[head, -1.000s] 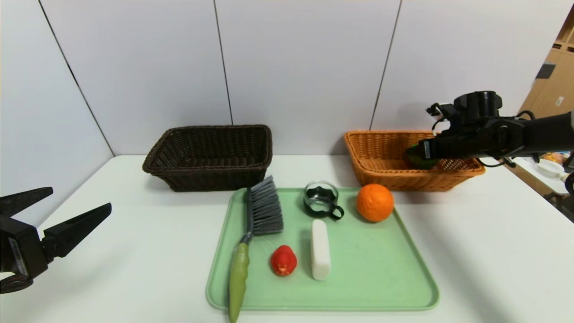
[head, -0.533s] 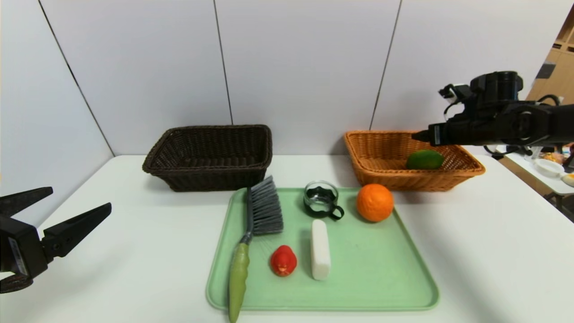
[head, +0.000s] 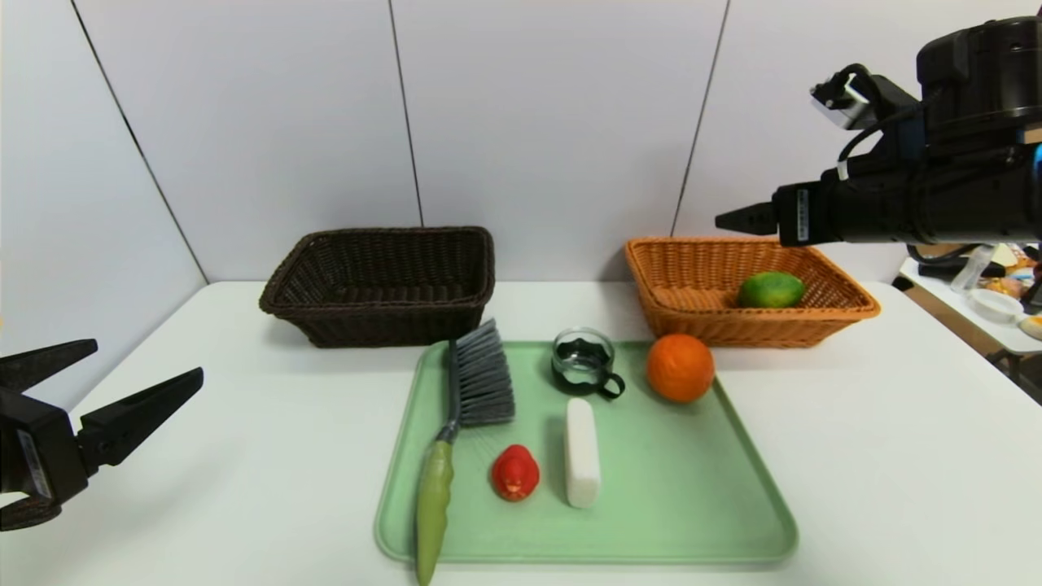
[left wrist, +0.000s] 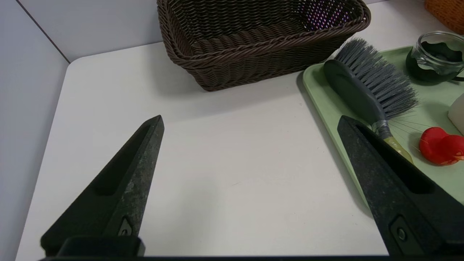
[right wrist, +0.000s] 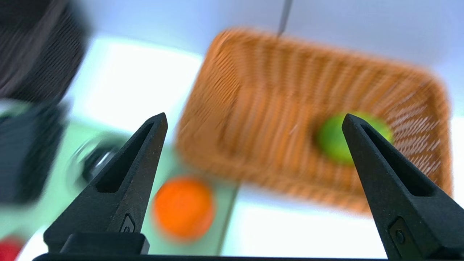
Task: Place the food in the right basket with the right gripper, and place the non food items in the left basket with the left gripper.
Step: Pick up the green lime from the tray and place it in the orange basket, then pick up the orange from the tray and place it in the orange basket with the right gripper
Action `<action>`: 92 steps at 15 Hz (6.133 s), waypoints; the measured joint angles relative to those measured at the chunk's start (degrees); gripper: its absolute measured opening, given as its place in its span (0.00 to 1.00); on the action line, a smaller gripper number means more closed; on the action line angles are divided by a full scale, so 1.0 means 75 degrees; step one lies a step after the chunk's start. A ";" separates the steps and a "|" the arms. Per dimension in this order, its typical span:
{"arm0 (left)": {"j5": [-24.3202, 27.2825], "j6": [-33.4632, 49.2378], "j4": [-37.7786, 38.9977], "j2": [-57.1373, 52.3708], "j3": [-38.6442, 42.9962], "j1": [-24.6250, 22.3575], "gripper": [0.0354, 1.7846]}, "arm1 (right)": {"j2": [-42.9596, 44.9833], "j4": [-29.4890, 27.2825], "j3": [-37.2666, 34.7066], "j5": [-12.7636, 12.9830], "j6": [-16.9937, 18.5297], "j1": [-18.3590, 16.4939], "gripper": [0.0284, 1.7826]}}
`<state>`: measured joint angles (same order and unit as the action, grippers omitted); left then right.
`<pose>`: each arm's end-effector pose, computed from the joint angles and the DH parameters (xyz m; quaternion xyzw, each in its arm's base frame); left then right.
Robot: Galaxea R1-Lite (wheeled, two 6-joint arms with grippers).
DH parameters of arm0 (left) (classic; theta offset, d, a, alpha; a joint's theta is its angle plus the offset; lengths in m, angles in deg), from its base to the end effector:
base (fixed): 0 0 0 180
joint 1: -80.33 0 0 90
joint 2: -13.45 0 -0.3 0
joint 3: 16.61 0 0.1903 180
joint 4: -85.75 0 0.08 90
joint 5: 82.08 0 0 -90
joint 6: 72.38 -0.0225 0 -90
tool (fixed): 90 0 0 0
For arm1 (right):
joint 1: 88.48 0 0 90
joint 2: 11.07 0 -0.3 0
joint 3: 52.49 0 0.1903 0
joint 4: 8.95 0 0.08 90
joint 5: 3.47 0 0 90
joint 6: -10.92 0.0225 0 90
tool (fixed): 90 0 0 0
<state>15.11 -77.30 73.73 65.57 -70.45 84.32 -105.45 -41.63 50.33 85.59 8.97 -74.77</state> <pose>0.1062 -0.0102 0.2242 0.0400 0.0855 -0.1008 0.9904 0.2958 0.0726 0.2850 -0.0398 0.2065 0.1282 0.9692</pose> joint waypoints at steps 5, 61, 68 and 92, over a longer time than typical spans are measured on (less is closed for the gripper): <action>0.0010 -0.0005 0.0000 0.0018 -0.0003 0.0005 0.94 | 0.0787 -0.2149 -0.0327 0.0312 0.1152 0.1052 0.94; 0.0021 -0.0005 0.0000 0.0023 0.0224 0.0005 0.94 | -0.0466 0.1174 -0.0280 0.0580 0.0070 0.0343 0.62; 0.0021 -0.0005 0.0000 0.0023 0.0228 0.0005 0.94 | -0.2207 -0.0478 0.1497 0.0554 0.0102 -0.0120 0.62; 0.0018 0.0026 0.0000 0.0093 0.0254 0.0005 0.94 | -0.4285 -0.0874 0.3001 0.0738 0.0122 -0.0283 0.85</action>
<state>15.25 -77.11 73.73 66.26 -68.55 84.35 -137.58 -48.19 72.84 91.13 9.88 -76.89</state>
